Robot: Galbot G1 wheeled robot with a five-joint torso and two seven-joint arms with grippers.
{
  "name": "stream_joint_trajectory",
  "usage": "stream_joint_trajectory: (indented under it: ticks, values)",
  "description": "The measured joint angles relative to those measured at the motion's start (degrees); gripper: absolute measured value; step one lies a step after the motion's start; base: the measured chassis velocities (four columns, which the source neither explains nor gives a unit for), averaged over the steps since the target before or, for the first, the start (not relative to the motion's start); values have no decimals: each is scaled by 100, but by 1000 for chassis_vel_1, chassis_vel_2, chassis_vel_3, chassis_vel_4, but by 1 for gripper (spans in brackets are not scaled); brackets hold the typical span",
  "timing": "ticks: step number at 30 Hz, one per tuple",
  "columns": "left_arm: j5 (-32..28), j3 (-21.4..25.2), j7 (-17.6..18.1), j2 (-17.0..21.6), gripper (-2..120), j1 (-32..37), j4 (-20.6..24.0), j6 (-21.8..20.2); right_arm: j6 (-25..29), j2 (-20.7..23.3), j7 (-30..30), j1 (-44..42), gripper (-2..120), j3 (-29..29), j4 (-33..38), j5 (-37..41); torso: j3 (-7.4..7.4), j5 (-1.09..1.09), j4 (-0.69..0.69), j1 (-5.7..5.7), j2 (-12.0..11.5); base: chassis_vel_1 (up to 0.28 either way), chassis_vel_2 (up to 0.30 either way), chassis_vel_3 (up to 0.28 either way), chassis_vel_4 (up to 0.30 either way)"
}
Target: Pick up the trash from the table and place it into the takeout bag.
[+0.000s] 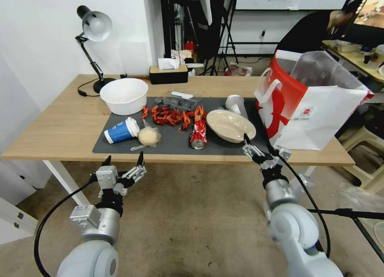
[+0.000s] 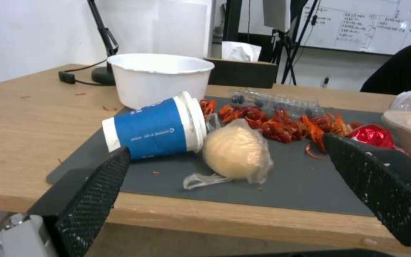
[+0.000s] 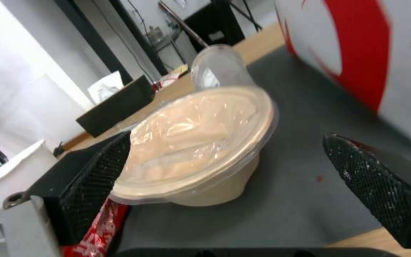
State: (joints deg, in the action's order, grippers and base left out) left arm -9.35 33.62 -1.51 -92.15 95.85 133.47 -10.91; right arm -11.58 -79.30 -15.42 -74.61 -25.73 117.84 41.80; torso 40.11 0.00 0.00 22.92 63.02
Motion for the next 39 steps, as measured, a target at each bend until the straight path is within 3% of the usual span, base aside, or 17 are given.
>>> stream_joint_trajectory:
  ticks: [6,9,12,14,16,17,19,21,22,29,34,39]
  values:
    - [19,14,-1,0,100,27,-2,36,-75,-43,-154,322,100,107,-238,341,0,0,0,0,0,0,0,0,0]
    - [23,26,-1,0,100,33,-22,71,-139,-83,-228,446,92,151,-343,448,0,0,0,0,0,0,0,0,0]
    - [25,40,3,1,100,33,-58,114,-174,-147,-340,573,76,185,-450,518,0,0,0,0,0,0,0,0,0]
    - [26,41,5,1,100,31,-68,121,-187,-158,-351,577,75,183,-451,533,0,0,0,0,0,0,0,0,0]
    - [39,36,7,1,100,14,-131,166,-241,-187,-402,569,54,156,-499,534,-1,0,-1,-1,0,0,0,0,0]
    - [39,36,7,1,100,14,-131,166,-241,-187,-402,569,54,156,-499,534,-1,0,-1,-1,0,0,0,0,0]
    - [47,23,7,1,100,-11,-178,194,-250,-190,-446,555,41,127,-520,523,-1,0,0,-1,0,0,0,0,0]
    - [48,21,7,1,100,-14,-182,196,-250,-191,-449,554,40,123,-521,523,-1,0,0,-1,0,0,0,0,0]
    - [50,14,5,1,100,-28,-207,213,-248,-190,-472,545,30,100,-524,519,-1,-1,0,-1,0,0,0,0,0]
    - [69,4,-2,2,100,-41,-289,314,-218,-196,-495,473,5,30,-462,509,-1,0,0,-1,0,0,0,0,0]
    - [71,4,-3,2,100,-45,-296,329,-67,-183,-375,437,0,-20,-386,503,-1,1,0,-1,0,0,0,0,0]
    - [71,2,-4,2,100,-46,-300,344,327,-76,274,391,0,-113,-128,543,-1,1,0,-1,0,0,0,0,0]
